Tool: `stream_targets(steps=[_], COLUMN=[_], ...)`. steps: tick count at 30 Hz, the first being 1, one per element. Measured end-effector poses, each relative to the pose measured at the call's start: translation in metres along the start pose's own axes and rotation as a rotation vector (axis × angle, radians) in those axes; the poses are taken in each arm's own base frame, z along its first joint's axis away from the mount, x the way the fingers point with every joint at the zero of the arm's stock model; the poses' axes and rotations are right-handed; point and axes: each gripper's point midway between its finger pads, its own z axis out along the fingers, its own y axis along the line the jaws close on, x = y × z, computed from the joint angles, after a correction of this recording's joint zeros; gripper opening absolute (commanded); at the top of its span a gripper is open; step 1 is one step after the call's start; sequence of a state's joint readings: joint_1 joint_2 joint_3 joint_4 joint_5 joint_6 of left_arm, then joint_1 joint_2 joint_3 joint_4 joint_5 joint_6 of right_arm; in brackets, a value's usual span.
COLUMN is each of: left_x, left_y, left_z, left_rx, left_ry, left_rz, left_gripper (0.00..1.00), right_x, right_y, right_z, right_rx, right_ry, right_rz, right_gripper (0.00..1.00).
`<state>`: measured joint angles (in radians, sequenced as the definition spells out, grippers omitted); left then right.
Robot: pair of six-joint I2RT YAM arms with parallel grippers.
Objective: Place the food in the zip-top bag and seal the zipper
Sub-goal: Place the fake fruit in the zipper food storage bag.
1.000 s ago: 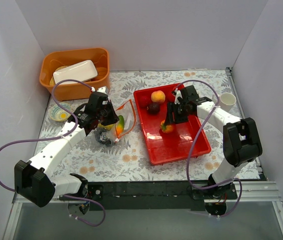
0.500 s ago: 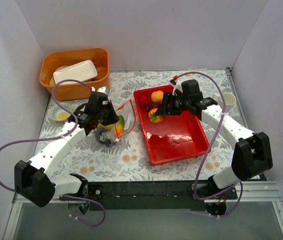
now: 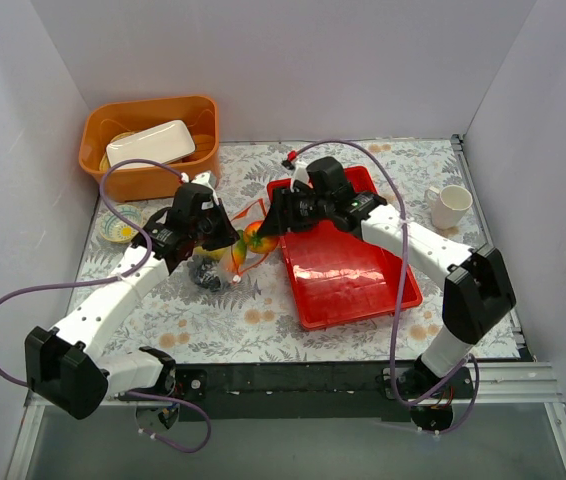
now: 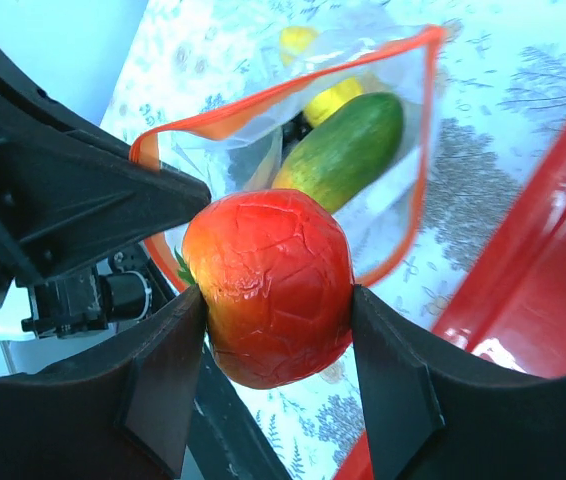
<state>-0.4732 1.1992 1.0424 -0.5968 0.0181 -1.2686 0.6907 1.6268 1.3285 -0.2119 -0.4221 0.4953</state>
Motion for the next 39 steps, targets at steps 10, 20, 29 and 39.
stream_targets(steps=[10, 20, 29, 39], left_x=[-0.003, -0.014, -0.023, -0.031], left_y=[-0.001, -0.002, 0.0, -0.002], left_z=[-0.005, -0.017, -0.021, -0.024], left_rx=[0.009, 0.001, -0.026, -0.031], left_ry=[-0.014, -0.061, -0.095, -0.118], left_rz=[-0.001, -0.009, -0.01, -0.011], left_gripper=[0.0, 0.0, 0.0, 0.0], right_x=[0.0, 0.0, 0.002, 0.003], right_y=[0.001, 0.01, 0.001, -0.002], right_z=[0.045, 0.063, 0.04, -0.002], right_rx=[0.052, 0.078, 0.176, 0.248], right_ry=[0.043, 0.045, 0.004, -0.066], right_rz=[-0.016, -0.053, -0.088, -0.102], right_gripper=[0.42, 0.83, 0.98, 0.72])
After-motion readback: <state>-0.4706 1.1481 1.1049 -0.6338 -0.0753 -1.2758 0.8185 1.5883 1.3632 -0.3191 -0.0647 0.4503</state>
